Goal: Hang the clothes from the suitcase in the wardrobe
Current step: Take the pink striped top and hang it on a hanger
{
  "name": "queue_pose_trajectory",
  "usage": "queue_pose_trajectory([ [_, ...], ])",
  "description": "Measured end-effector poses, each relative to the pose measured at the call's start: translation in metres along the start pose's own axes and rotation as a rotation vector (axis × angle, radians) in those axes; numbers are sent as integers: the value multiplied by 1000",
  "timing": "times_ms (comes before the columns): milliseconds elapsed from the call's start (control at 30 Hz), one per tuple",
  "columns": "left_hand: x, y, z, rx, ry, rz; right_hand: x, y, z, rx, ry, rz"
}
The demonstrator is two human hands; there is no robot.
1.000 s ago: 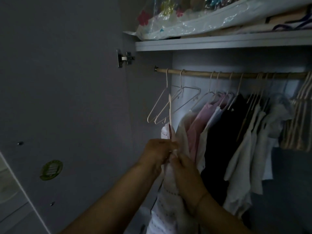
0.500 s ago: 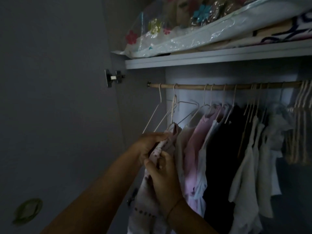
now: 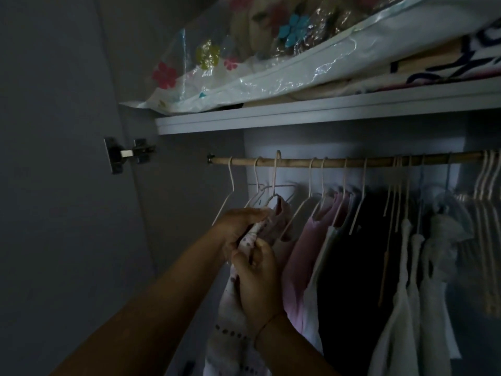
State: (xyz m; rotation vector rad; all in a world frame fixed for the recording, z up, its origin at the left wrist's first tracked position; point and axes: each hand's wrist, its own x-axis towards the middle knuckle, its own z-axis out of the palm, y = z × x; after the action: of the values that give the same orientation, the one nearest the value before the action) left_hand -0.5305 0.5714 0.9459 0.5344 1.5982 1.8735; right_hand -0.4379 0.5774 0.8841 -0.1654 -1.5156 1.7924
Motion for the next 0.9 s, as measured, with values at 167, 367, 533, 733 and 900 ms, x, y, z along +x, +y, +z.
queue_pose_trajectory([
  [167,41,15,23,30,-6,77,48,-1,-13,9,44,-23],
  [367,76,7,30,101,66,43,80,19,-28,-65,60,46],
  [533,89,-14,22,63,30,-70,80,36,-40,-62,24,86],
  [733,90,-25,11,84,67,-60,74,54,-40,-82,8,137],
  [900,70,-37,-6,70,99,-37,63,57,-38,-206,45,84],
])
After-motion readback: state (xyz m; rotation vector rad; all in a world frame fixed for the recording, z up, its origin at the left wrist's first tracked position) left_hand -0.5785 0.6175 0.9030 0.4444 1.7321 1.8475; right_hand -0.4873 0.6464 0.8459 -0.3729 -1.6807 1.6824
